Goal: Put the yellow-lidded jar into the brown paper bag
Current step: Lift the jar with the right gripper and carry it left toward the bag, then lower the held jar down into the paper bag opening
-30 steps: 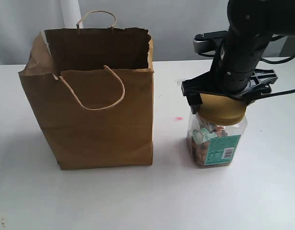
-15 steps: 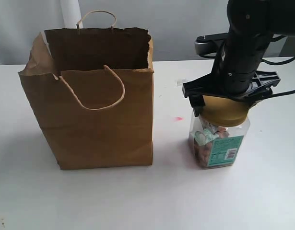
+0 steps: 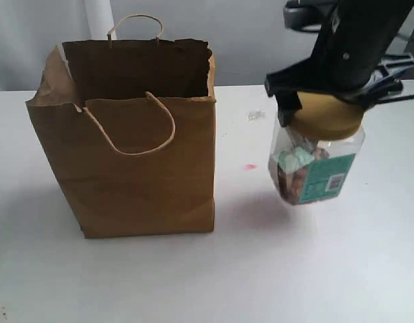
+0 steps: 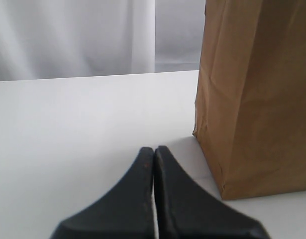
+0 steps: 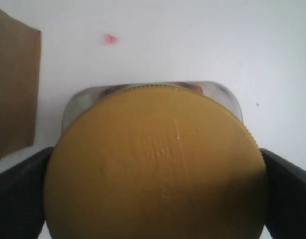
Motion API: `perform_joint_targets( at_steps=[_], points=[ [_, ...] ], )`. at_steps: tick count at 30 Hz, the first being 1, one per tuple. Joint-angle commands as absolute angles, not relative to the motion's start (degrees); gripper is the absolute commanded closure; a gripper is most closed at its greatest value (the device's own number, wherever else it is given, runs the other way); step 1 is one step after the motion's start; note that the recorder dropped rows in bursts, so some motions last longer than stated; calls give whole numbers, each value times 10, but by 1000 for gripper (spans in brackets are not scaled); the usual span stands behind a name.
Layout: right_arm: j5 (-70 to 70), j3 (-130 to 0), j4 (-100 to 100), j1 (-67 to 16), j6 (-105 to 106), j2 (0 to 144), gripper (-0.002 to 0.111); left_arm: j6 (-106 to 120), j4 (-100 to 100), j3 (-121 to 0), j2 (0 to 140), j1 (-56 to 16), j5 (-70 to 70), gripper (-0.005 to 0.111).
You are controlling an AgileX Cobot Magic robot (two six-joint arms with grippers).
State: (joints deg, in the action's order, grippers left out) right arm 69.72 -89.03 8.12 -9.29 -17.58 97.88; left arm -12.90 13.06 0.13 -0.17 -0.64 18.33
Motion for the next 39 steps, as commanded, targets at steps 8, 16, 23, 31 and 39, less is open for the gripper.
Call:
perform_joint_targets(
  at_steps=[8,16,23,31,39],
  points=[
    [700,-1053,87,-93,-165,870,108,-131,128,0,0,-9,178,106],
    [700,-1166,84,-127,-165,863,108,-131,128,0,0,-9,178,106],
    [631,-1188,78,-202,-153,870,108,-131,128,0,0,-9,178,106],
    [439,-1188,35,-288,-154,969,108,-131,128,0,0,-9,178,106],
    [426,-1188,51,-298,-154,1044,108,-131,128,0,0,-9,178,106]
  ],
)
